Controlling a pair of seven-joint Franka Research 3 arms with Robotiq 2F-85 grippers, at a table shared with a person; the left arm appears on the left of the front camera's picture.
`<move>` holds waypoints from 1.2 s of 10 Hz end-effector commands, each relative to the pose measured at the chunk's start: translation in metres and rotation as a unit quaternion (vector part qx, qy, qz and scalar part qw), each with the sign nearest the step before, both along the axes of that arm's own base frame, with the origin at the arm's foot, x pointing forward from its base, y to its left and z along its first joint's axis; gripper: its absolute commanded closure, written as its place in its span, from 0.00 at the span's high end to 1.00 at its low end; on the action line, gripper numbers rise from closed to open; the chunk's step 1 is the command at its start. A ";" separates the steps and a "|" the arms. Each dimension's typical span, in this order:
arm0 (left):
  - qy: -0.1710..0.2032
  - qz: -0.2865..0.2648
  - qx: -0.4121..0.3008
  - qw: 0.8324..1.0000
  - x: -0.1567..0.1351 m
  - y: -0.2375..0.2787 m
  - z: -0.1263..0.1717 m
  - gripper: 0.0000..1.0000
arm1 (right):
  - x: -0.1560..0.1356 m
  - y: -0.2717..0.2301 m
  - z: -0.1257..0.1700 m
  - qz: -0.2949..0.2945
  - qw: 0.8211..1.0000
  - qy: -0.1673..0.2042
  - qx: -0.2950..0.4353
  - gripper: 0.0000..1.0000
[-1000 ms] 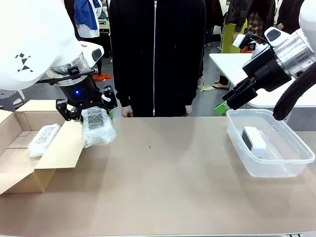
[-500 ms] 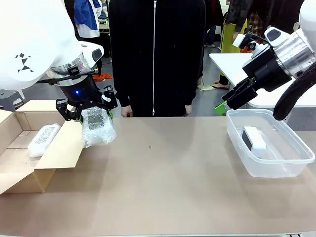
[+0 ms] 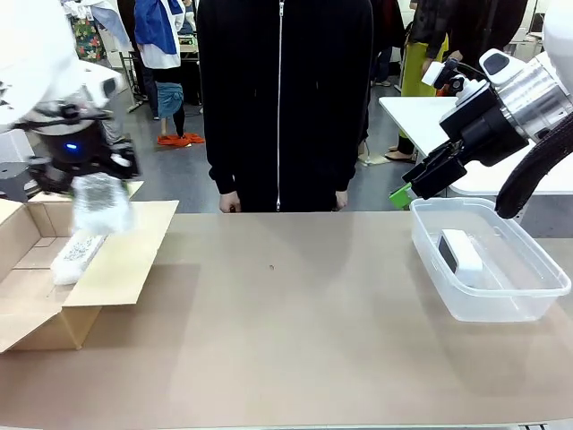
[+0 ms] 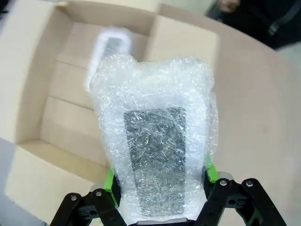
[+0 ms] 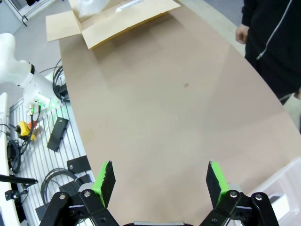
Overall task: Separate and place wrapped and unwrapped clocks.
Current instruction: If the picked Digital clock is wrapped, place it in the Package Box ; if not, place it in the Organizing box.
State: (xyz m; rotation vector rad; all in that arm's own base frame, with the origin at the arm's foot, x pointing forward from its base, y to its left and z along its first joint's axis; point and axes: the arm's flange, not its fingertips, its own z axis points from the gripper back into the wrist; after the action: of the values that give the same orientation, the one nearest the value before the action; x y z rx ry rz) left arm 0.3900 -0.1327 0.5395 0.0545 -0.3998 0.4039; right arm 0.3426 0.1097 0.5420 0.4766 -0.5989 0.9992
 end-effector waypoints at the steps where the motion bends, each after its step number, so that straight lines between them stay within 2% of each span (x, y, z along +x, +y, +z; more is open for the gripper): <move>1: 0.027 -0.019 0.034 0.999 0.022 0.053 0.000 0.80 | 0.000 -0.001 -0.001 0.001 1.000 0.004 -0.006 1.00; 2: 0.035 -0.030 0.050 0.998 0.029 0.084 -0.007 0.80 | 0.000 -0.001 -0.001 0.001 1.000 0.004 -0.006 1.00; 3: 0.028 -0.056 0.058 0.996 0.037 0.114 -0.015 0.80 | 0.000 -0.001 -0.001 0.001 1.000 0.004 -0.006 1.00; 4: 0.023 -0.068 0.067 0.995 0.046 0.129 -0.030 0.80 | 0.000 -0.001 -0.001 0.001 1.000 0.004 -0.006 1.00; 6: 0.006 -0.148 0.058 0.987 0.062 0.138 -0.052 0.80 | 0.000 -0.001 -0.001 0.001 1.000 0.004 -0.006 1.00; 7: -0.012 -0.147 0.062 0.987 0.068 0.140 -0.056 0.80 | 0.000 -0.001 -0.001 0.001 1.000 0.004 -0.006 1.00; 8: 0.028 -0.104 0.064 0.992 0.057 0.141 -0.045 0.80 | 0.000 -0.001 -0.001 0.001 1.000 0.004 -0.006 1.00; 12: 0.028 -0.104 0.064 0.992 0.057 0.141 -0.045 0.80 | 0.000 -0.001 -0.001 0.001 1.000 0.004 -0.006 1.00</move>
State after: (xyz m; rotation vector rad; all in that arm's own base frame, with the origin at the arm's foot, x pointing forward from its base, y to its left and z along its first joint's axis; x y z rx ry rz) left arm 0.4485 0.0096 0.4891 0.1459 -0.3684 0.1478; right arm 0.3427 0.1097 0.5421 0.4770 -0.5990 0.9991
